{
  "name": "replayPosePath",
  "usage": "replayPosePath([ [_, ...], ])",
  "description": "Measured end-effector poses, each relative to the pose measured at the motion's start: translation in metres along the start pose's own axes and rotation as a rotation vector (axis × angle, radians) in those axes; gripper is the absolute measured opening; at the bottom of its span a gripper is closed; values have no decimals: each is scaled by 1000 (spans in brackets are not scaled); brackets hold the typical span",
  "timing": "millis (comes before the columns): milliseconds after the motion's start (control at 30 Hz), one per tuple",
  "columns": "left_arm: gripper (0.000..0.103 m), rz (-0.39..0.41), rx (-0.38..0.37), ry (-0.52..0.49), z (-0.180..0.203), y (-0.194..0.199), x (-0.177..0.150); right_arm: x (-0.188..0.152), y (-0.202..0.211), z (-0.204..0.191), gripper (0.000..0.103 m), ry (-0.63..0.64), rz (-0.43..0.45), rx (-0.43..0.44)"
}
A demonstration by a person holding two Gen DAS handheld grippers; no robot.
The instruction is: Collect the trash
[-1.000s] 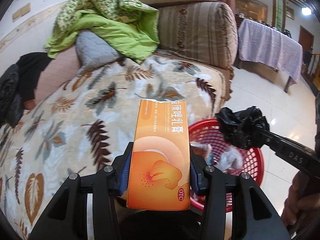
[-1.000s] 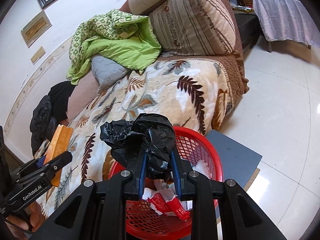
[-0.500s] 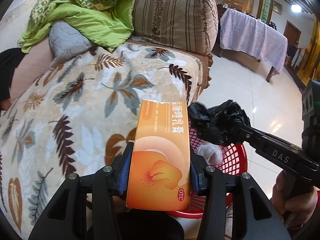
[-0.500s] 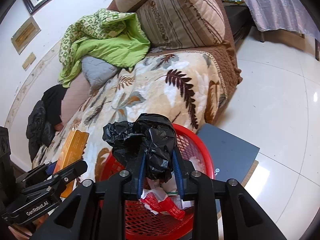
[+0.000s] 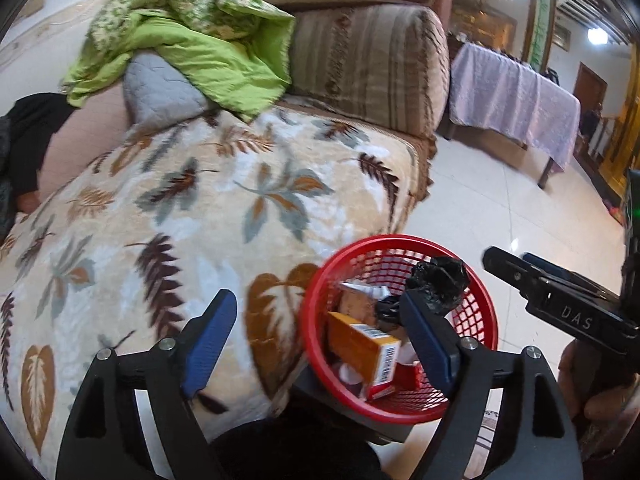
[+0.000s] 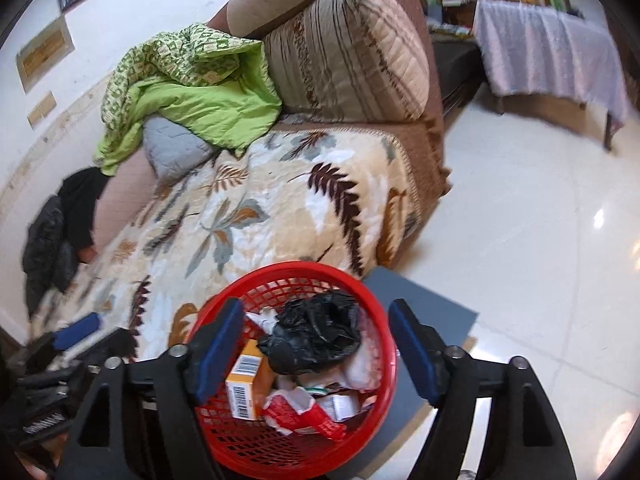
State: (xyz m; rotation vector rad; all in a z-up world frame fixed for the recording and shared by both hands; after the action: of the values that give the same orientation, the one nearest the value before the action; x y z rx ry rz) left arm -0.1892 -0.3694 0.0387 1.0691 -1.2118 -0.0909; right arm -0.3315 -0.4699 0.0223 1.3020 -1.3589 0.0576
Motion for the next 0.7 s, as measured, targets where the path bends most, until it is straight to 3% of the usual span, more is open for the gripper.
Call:
replayPosePath([
  [333,97,139,186,33,-79,58,-24,-18,36,-45,103,78,86,-159],
  [533,99,170,252,43,-103,80,-40,-32,54,-80,103,143,138,-121],
  [700,100,190,291,63,-116,88,-45,-40,53,-87,103,182,113,-185],
])
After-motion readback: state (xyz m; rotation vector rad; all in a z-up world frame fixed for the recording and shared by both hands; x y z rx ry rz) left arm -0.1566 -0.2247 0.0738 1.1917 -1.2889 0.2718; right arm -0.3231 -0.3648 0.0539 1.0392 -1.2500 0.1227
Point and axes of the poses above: each gripper's, at about its wrist camera, not at the fingertips, and y roughly against the way its jaws point, z to its right, x to its top, the point moved 10 cm from there along -y, roughly the way its jaws point, and after that the axes turned 9 degrees about x, right-handed, at the moved point
